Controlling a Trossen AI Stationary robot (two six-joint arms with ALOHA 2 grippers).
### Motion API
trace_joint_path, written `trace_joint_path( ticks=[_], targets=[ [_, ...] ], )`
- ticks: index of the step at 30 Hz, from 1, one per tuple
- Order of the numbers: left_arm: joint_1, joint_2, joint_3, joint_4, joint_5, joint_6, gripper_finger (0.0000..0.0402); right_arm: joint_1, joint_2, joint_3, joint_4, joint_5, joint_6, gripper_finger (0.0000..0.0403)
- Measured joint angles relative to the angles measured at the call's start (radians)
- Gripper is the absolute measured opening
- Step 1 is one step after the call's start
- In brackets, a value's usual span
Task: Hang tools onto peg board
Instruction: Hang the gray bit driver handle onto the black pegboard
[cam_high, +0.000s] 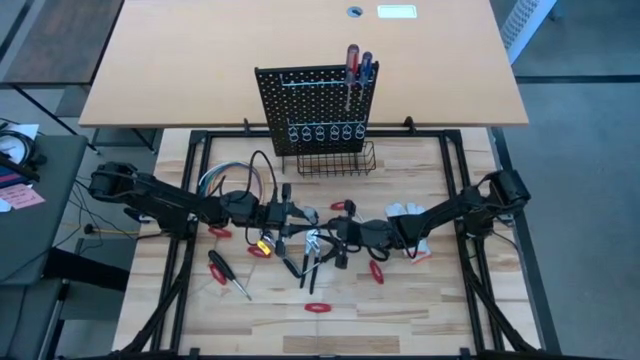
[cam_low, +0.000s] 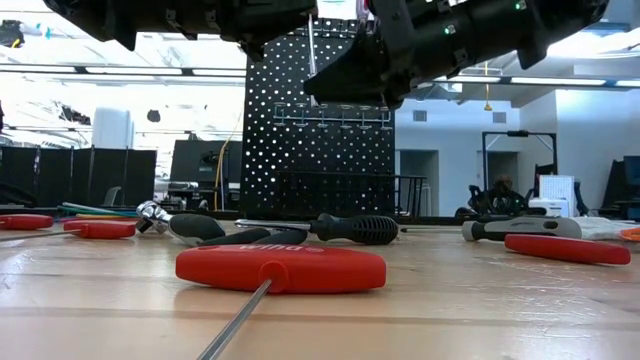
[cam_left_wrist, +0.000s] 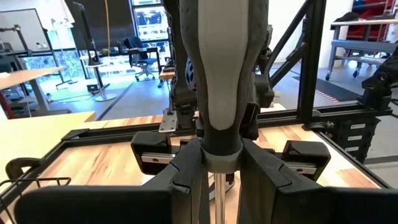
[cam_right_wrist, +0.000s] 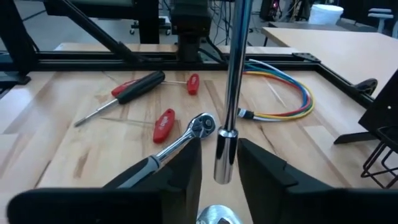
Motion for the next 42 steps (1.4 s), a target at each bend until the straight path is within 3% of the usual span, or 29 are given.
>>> trace_joint_path(
  ticks=[8,13,19,22,30,35,42],
  targets=[
    [0.0,0.0,0.0,-0.001,-0.012,-0.001,0.0069,0.0,0.0,0.0,-0.011,0.0,-0.004,0.0016],
    [0.0,-0.005,0.0,-0.014,-0.044,0.0,0.0076,0.001,0.0,0.0,-0.026,0.056,0.003,0.0017],
    [0.011,-0.12,-0.001,-0.18,-0.046,0.02,0.019,0.003,-0.01,0.0,-0.046,0.075,0.007,0.0006],
    [0.019,-0.199,-0.001,-0.311,-0.058,0.018,0.0222,-0.001,-0.039,0.0,-0.047,0.084,0.007,0.0006],
    [0.022,-0.324,-0.001,-0.488,-0.088,0.015,0.0223,-0.101,-0.228,0.005,-0.048,0.135,0.003,0.0006],
    [0.019,-0.316,-0.001,-0.495,-0.088,0.011,0.0223,-0.228,-0.288,0.122,-0.168,0.118,-0.008,0.0006],
    [0.019,-0.305,-0.001,-0.5,-0.087,0.002,0.0223,-0.373,-0.213,0.371,-0.39,0.103,-0.061,0.0006]
  ],
)
